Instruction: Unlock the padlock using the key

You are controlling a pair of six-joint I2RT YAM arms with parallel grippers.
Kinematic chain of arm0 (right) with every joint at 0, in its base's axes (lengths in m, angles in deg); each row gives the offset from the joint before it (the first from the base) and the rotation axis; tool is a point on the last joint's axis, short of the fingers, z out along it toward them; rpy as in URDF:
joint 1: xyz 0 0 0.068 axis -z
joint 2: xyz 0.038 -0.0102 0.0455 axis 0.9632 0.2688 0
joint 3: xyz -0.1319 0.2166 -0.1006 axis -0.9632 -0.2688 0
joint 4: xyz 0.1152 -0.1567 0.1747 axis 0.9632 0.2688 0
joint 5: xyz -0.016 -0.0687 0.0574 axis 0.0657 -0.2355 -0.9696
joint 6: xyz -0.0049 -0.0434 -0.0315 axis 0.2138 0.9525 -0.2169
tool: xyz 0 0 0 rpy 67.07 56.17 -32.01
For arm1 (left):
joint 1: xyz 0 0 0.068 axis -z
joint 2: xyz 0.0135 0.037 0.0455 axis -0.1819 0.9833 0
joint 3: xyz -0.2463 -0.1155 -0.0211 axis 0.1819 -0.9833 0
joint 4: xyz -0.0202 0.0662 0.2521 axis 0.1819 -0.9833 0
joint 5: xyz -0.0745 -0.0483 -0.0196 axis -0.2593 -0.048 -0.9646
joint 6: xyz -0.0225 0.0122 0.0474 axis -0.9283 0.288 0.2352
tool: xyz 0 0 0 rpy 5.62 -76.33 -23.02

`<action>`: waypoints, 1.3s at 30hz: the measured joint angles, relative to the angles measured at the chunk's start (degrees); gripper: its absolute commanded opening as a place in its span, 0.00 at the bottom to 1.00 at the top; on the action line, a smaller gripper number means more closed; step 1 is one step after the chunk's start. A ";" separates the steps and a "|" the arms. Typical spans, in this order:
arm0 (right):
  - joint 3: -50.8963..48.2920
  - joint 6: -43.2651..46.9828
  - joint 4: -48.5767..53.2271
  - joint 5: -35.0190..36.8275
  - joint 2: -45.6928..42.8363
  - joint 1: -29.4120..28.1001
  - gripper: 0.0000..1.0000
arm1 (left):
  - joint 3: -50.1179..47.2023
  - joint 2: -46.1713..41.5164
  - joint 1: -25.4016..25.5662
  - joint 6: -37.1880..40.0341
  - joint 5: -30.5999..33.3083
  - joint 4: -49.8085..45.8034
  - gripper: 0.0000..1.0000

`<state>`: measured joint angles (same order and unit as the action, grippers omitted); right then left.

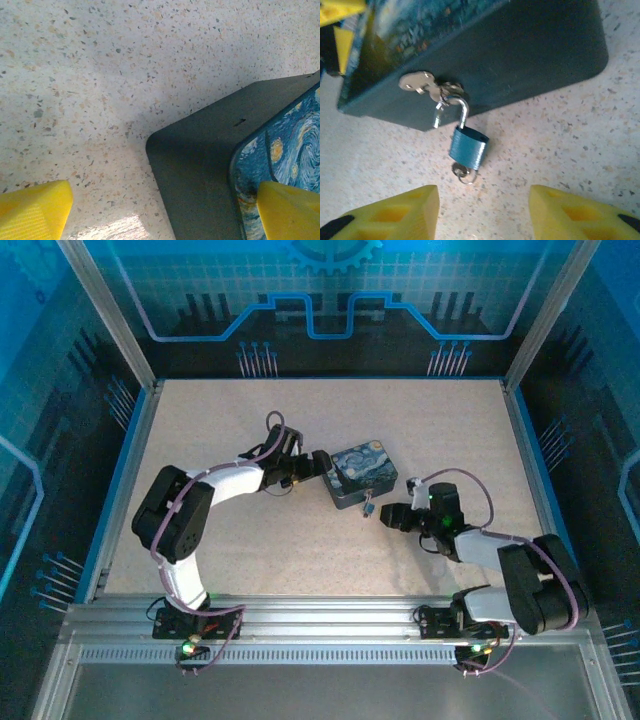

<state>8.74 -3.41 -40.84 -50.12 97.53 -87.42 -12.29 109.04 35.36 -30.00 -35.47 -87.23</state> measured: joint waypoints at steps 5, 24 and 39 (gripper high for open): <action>2.14 0.02 0.00 -4.44 0.79 1.20 0.67 | -0.79 -0.50 -0.04 0.02 0.22 0.44 0.95; 13.14 -0.17 -4.20 -11.26 14.53 1.88 0.73 | -2.23 -2.34 -0.15 0.02 1.07 -0.11 0.96; 10.16 -0.28 -8.28 -17.09 17.59 3.72 0.69 | 1.38 -7.93 1.55 2.78 1.70 -8.24 0.98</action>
<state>18.90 -3.69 -49.12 -67.21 115.12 -83.71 -10.92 101.11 36.91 -27.23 -33.77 -95.47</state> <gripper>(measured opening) 0.698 0.972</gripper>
